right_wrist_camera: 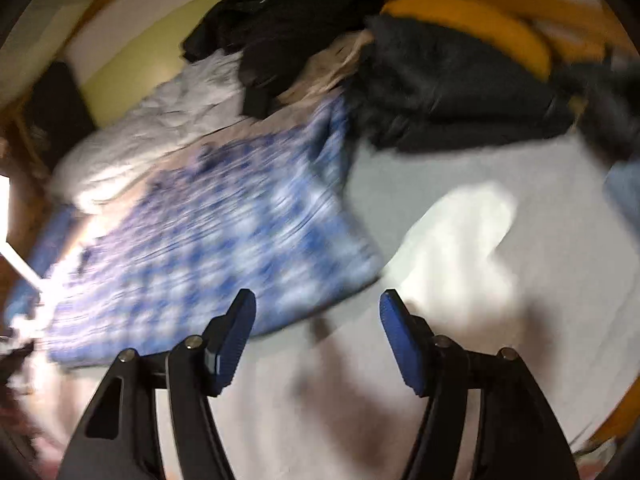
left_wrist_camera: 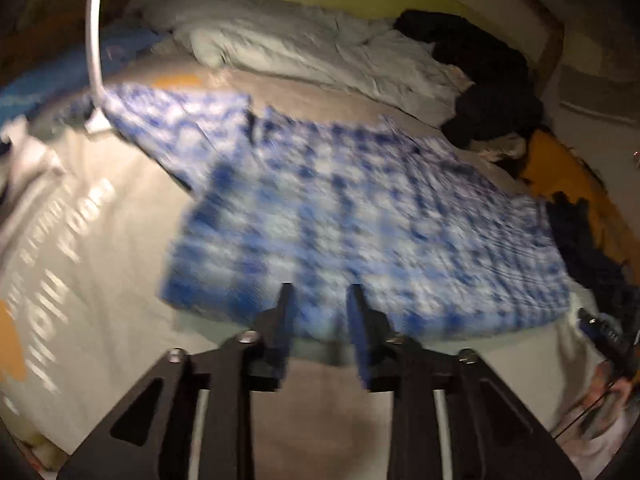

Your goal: Fold large clothes

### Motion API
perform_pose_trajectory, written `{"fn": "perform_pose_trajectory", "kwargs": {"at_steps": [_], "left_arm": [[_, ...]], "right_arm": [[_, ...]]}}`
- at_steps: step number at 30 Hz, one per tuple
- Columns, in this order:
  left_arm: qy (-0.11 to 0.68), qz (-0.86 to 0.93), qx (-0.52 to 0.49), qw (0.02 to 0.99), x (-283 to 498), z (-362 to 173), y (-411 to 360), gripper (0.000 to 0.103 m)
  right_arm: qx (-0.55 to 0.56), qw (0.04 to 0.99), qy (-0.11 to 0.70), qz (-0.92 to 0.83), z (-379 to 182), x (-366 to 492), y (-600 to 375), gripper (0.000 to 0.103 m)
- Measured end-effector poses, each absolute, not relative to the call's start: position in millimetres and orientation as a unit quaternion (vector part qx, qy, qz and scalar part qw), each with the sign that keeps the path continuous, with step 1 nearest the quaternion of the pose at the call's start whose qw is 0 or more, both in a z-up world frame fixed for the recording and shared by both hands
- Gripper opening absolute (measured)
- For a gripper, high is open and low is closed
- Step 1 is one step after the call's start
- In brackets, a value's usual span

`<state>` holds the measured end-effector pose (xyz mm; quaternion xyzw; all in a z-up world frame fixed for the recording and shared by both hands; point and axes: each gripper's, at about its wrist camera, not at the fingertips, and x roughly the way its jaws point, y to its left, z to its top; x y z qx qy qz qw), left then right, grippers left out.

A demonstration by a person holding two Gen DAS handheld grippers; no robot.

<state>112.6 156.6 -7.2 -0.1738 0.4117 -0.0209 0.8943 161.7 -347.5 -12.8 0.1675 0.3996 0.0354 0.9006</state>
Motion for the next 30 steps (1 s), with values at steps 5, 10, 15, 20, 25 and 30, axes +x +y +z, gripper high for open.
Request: {"fn": "perform_pose_trajectory", "kwargs": {"at_steps": [5, 10, 15, 20, 25, 30], "left_arm": [[0.459, -0.027, -0.193, 0.867, 121.2, -39.4, 131.0, 0.068], [0.473, -0.044, -0.231, 0.849, 129.5, -59.3, 121.9, 0.075], [0.441, -0.025, -0.254, 0.86, 140.8, -64.6, 134.0, 0.076], [0.414, 0.06, -0.221, 0.881, 158.3, -66.7, 153.1, 0.074], [0.402, 0.086, -0.178, 0.894, 162.1, -63.0, 161.3, 0.005], [0.363, 0.092, -0.102, 0.921, 145.5, -25.2, 142.7, 0.004]], "right_arm": [[0.185, 0.887, 0.406, 0.119, -18.3, 162.6, -317.7, 0.08], [0.166, 0.868, 0.443, 0.151, -44.6, 174.1, -280.7, 0.082], [0.154, 0.884, 0.429, 0.106, -55.9, 189.5, -272.0, 0.086], [0.136, 0.903, 0.406, 0.029, -56.4, 208.6, -281.9, 0.086], [0.082, 0.912, 0.403, -0.018, -51.0, 223.0, -291.1, 0.017], [0.066, 0.936, 0.345, -0.001, -22.8, 207.7, -296.6, 0.004]]}}
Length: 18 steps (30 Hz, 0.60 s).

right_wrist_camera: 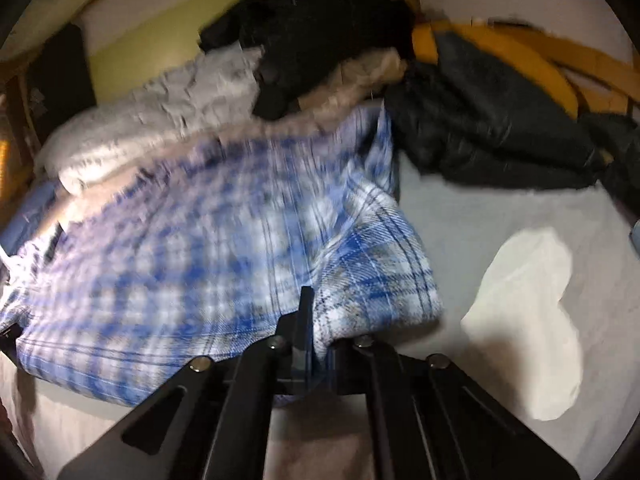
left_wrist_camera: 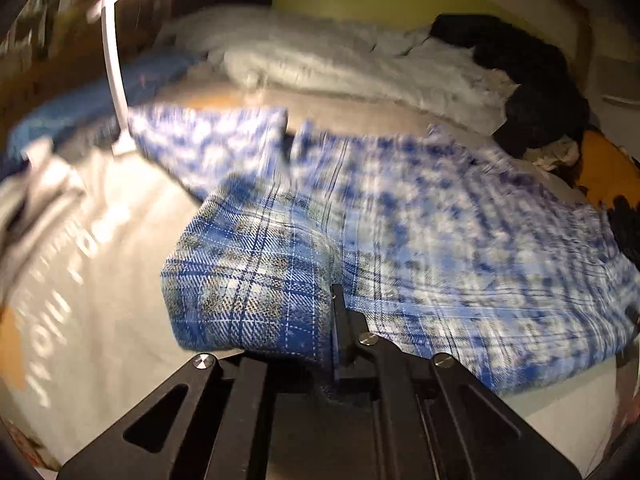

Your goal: Fold large clothes

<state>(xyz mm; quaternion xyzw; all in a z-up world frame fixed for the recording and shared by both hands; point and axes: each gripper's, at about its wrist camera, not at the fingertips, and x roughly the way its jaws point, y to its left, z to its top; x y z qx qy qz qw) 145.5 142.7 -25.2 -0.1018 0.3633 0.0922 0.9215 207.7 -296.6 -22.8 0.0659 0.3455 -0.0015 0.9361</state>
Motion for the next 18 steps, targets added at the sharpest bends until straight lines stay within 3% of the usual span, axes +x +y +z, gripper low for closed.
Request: {"fn": "perform_pose_trajectory", "kwargs": {"at_steps": [5, 10, 18], "left_arm": [[0.318, 0.086, -0.047, 0.943, 113.4, 7.1, 131.5, 0.005], [0.33, 0.084, -0.049, 0.939, 106.4, 11.0, 136.4, 0.005], [0.353, 0.075, -0.001, 0.933, 74.5, -13.9, 115.2, 0.005]], "right_arm": [[0.052, 0.948, 0.315, 0.003, 5.2, 174.3, -301.6, 0.003], [0.029, 0.953, 0.3, 0.022, 18.7, 135.6, -301.9, 0.003], [0.046, 0.931, 0.362, -0.016, -3.3, 120.6, -303.1, 0.004]]}}
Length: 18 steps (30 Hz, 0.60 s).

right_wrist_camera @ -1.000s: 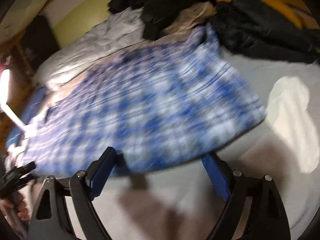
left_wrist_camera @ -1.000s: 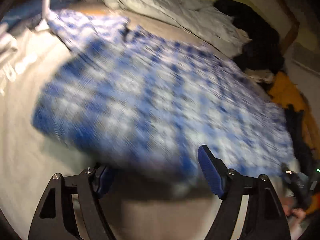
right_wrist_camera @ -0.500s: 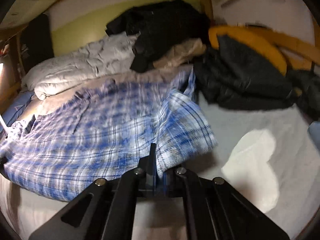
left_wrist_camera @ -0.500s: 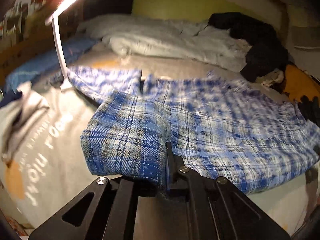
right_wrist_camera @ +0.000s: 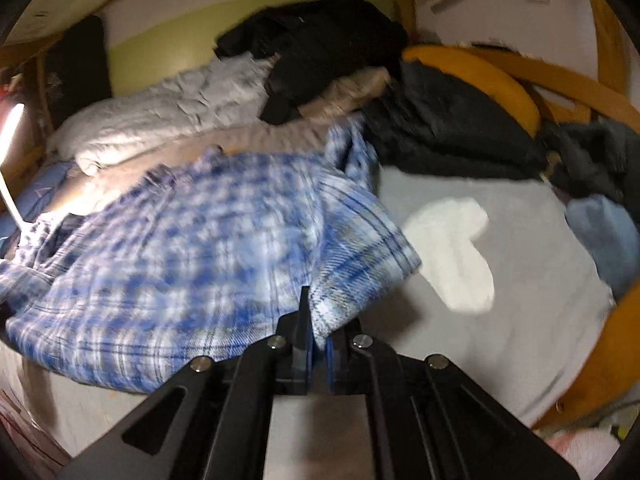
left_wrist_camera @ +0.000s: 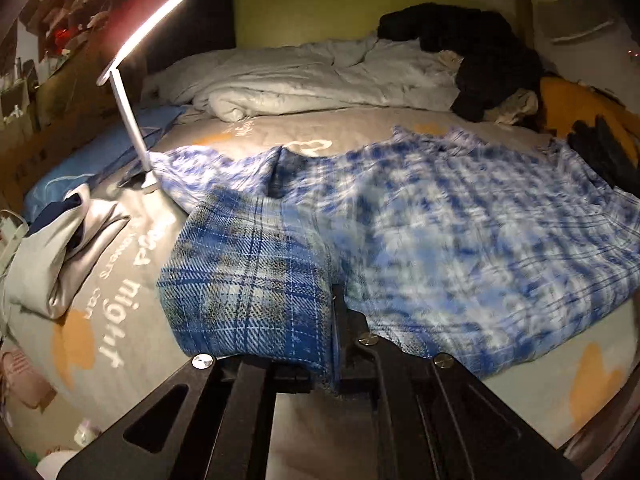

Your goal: Fold large clothes

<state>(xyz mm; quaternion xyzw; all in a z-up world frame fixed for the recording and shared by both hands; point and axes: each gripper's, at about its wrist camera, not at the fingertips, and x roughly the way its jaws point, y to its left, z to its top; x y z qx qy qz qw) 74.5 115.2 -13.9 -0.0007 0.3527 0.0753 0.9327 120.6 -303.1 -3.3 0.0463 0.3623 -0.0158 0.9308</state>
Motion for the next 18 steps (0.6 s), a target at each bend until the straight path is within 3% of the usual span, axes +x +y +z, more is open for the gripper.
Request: {"fn": "perform_pose_trajectory", "kwargs": {"at_steps": [4, 11, 14, 15, 18], "left_arm": [[0.366, 0.077, -0.063, 0.925, 82.9, -13.0, 139.9, 0.006], [0.364, 0.091, -0.059, 0.925, 70.2, -12.2, 140.1, 0.01], [0.386, 0.11, -0.065, 0.914, 76.1, -21.1, 144.9, 0.03], [0.386, 0.122, -0.064, 0.912, 76.2, -21.5, 146.3, 0.044], [0.36, 0.132, -0.066, 0.921, 67.2, -13.1, 147.0, 0.067]], "right_arm": [[0.055, 0.929, 0.365, -0.016, -3.1, 120.2, -305.6, 0.004], [0.066, 0.946, 0.318, -0.021, 11.3, 89.8, -314.4, 0.003], [0.039, 0.948, 0.316, -0.021, 12.7, 89.1, -312.8, 0.003], [0.034, 0.948, 0.314, -0.026, 12.2, 89.6, -312.2, 0.003], [0.043, 0.95, 0.308, -0.019, 15.1, 87.3, -315.0, 0.004]]}}
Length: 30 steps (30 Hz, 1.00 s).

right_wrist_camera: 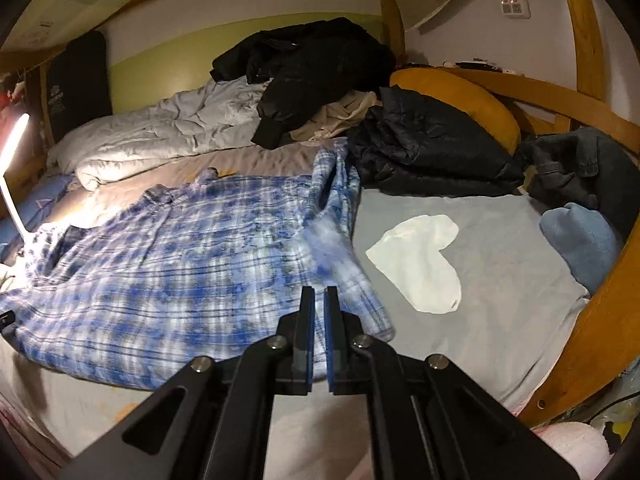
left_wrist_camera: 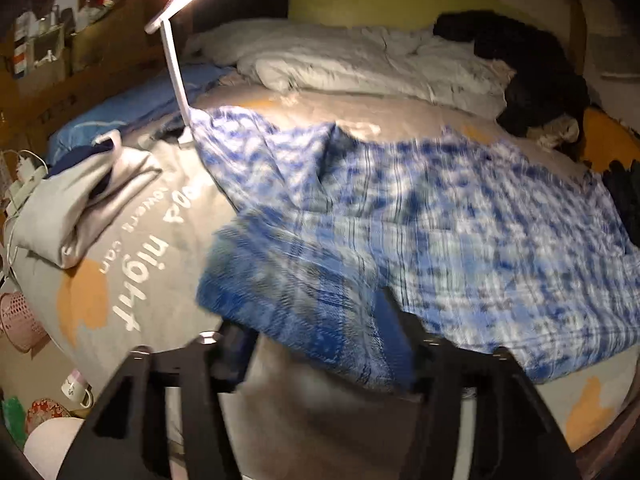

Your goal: Fold large clothes

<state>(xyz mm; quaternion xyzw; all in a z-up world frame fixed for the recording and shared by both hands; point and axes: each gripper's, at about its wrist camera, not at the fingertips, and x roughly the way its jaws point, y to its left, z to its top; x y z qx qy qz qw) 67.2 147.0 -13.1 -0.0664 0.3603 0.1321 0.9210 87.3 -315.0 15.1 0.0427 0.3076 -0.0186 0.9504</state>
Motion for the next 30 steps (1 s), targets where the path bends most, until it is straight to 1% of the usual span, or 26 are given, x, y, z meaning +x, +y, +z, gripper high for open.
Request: {"fn": "perform_pose_trajectory", "kwargs": {"at_steps": [1, 2, 3, 4, 5, 9, 11, 13, 15, 17, 20, 21, 23, 24, 25, 27, 30], "left_arm": [[0.35, 0.135, -0.066, 0.925, 63.8, -9.8, 146.9, 0.081], [0.337, 0.137, -0.062, 0.929, 60.3, -5.1, 146.2, 0.087], [0.324, 0.138, -0.055, 0.934, 57.4, -0.5, 145.2, 0.093], [0.311, 0.136, -0.046, 0.94, 54.8, 5.0, 144.1, 0.094], [0.298, 0.133, -0.037, 0.945, 52.9, 10.9, 143.0, 0.095], [0.253, 0.128, -0.035, 0.958, 42.5, 26.9, 142.6, 0.103], [0.241, 0.116, -0.036, 0.963, 40.9, 32.1, 140.0, 0.102], [0.24, 0.1, -0.033, 0.965, 42.5, 37.7, 134.5, 0.103], [0.262, 0.074, -0.048, 0.961, 52.4, 47.3, 129.9, 0.102], [0.253, 0.058, -0.063, 0.964, 54.4, 66.4, 121.9, 0.102], [0.204, 0.058, -0.045, 0.976, 46.1, 101.4, 105.6, 0.103], [0.191, 0.059, -0.038, 0.979, 44.6, 112.1, 100.9, 0.103], [0.163, 0.056, -0.025, 0.985, 44.1, 133.0, 91.0, 0.103], [0.153, 0.054, -0.012, 0.987, 45.1, 141.4, 84.1, 0.103], [0.146, 0.056, 0.007, 0.988, 48.0, 149.1, 77.0, 0.103], [0.126, 0.072, 0.037, 0.989, 52.2, 163.4, 63.8, 0.103], [0.099, 0.052, 0.036, 0.993, 54.3, 181.5, 52.1, 0.103]], "right_arm": [[0.046, 0.952, 0.301, -0.017, 17.6, 86.0, -316.0, 0.008], [0.047, 0.954, 0.296, -0.015, 19.2, 85.1, -315.8, 0.013], [0.047, 0.955, 0.291, -0.012, 21.0, 84.2, -315.7, 0.036], [0.044, 0.956, 0.29, -0.011, 21.4, 83.9, -314.9, 0.061], [0.041, 0.957, 0.287, -0.014, 21.8, 83.4, -314.3, 0.064], [0.038, 0.955, 0.295, -0.015, 19.3, 85.3, -313.3, 0.066], [0.04, 0.954, 0.296, -0.011, 19.7, 85.7, -313.3, 0.068], [0.04, 0.957, 0.289, -0.006, 23.5, 85.0, -312.9, 0.084], [0.04, 0.962, 0.27, 0.006, 34.5, 82.2, -310.1, 0.089], [0.032, 0.962, 0.27, 0.019, 45.7, 81.6, -306.8, 0.089], [0.058, 0.97, 0.233, 0.018, 67.1, 71.8, -308.3, 0.089], [0.059, 0.974, 0.219, 0.015, 74.3, 68.9, -307.7, 0.088], [0.055, 0.975, 0.216, 0.022, 85.2, 70.7, -306.1, 0.084], [0.062, 0.973, 0.22, 0.03, 91.0, 73.5, -306.7, 0.08], [0.073, 0.97, 0.227, 0.043, 97.2, 76.7, -307.8, 0.066], [0.084, 0.964, 0.241, 0.07, 109.2, 82.2, -307.7, 0.057], [0.077, 0.968, 0.225, 0.084, 137.0, 88.7, -302.5, 0.057]]}}
